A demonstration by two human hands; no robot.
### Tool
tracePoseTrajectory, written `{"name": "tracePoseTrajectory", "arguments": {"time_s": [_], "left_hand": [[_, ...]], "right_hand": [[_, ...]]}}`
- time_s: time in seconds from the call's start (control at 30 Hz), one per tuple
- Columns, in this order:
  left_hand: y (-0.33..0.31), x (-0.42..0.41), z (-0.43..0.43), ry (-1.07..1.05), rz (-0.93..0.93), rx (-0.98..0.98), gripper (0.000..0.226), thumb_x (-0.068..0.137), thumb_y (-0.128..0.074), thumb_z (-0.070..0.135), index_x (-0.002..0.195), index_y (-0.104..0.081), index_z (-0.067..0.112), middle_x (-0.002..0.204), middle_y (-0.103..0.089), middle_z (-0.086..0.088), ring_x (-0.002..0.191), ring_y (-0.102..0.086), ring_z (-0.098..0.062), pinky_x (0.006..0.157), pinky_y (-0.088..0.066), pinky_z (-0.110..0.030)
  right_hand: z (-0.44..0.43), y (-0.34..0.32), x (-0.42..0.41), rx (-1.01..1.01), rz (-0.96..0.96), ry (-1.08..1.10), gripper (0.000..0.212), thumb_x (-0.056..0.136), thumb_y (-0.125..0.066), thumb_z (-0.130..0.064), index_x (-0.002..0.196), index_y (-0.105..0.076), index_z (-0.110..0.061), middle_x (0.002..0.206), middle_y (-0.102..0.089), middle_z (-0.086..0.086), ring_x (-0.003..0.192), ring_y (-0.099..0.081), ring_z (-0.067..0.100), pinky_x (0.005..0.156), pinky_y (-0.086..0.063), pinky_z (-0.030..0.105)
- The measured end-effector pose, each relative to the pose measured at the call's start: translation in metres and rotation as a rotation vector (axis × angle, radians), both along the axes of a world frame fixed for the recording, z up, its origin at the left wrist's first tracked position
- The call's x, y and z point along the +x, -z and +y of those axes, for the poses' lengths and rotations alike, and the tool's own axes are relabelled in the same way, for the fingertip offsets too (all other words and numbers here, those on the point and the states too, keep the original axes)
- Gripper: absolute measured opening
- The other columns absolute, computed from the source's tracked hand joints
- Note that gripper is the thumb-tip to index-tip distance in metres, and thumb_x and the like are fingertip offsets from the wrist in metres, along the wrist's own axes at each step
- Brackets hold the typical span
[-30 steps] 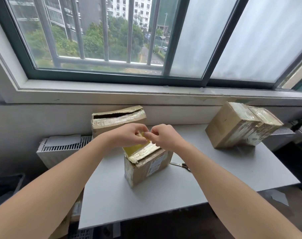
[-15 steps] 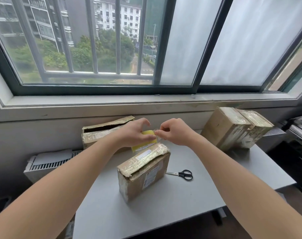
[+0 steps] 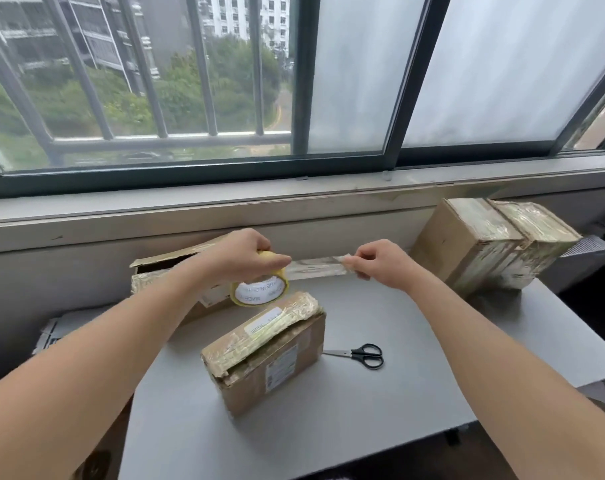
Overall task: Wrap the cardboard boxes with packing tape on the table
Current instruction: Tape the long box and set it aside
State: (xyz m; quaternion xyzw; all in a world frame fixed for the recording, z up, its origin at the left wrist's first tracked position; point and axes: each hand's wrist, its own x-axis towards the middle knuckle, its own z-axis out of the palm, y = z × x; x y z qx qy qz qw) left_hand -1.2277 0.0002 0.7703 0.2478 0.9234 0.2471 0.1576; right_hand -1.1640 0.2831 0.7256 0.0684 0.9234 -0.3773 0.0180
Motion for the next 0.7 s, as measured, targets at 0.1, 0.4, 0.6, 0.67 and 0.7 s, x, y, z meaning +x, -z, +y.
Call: {"name": "tracePoseTrajectory", "arguments": {"time_s": [0.1, 0.4, 0.6, 0.67, 0.7], "left_hand": [[-0.004, -0.010, 0.022, 0.018, -0.003, -0.125, 0.048, 0.089, -0.067, 0.059, 0.070, -0.061, 0.016, 0.073, -0.066, 0.001, 0.061, -0.064, -0.014, 0.062, -0.052, -0.033], [0.018, -0.008, 0.066, 0.149, -0.220, -0.588, 0.033, 0.097, -0.050, 0.056, 0.125, -0.063, 0.044, 0.124, -0.065, 0.018, 0.109, -0.061, -0.007, 0.097, -0.050, -0.033], [0.032, -0.001, 0.077, 0.084, -0.442, -0.639, 0.028, 0.099, -0.052, 0.045, 0.118, -0.070, 0.034, 0.126, -0.063, 0.015, 0.117, -0.059, -0.008, 0.105, -0.047, -0.032], [0.040, 0.001, 0.075, 0.034, -0.486, -0.576, 0.025, 0.094, -0.053, 0.048, 0.109, -0.071, 0.042, 0.124, -0.067, 0.012, 0.109, -0.066, -0.009, 0.100, -0.053, -0.036], [0.042, 0.002, 0.075, 0.007, -0.509, -0.547, 0.025, 0.091, -0.052, 0.049, 0.107, -0.070, 0.046, 0.118, -0.071, 0.007, 0.097, -0.071, -0.011, 0.092, -0.058, -0.037]], "right_hand": [[0.017, 0.025, -0.016, -0.230, -0.069, 0.016, 0.035, 0.095, -0.070, -0.033, 0.067, -0.065, -0.012, 0.061, -0.062, -0.001, 0.055, -0.051, 0.011, 0.058, -0.043, 0.023], [0.023, 0.087, -0.037, -0.873, -0.310, 0.005, 0.029, 0.103, -0.059, -0.018, 0.076, -0.051, -0.011, 0.078, -0.074, 0.003, 0.082, -0.076, 0.033, 0.071, -0.064, 0.040], [0.024, 0.106, -0.046, -1.099, -0.398, -0.078, 0.024, 0.104, -0.056, -0.018, 0.082, -0.049, -0.010, 0.101, -0.073, 0.022, 0.093, -0.075, 0.041, 0.080, -0.064, 0.047], [0.025, 0.110, -0.047, -1.127, -0.409, -0.104, 0.026, 0.104, -0.056, -0.019, 0.081, -0.048, -0.011, 0.103, -0.070, 0.027, 0.094, -0.075, 0.041, 0.079, -0.064, 0.046], [0.026, 0.112, -0.046, -1.137, -0.413, -0.103, 0.027, 0.104, -0.057, -0.019, 0.079, -0.049, -0.011, 0.103, -0.068, 0.030, 0.094, -0.075, 0.041, 0.079, -0.064, 0.045]]}}
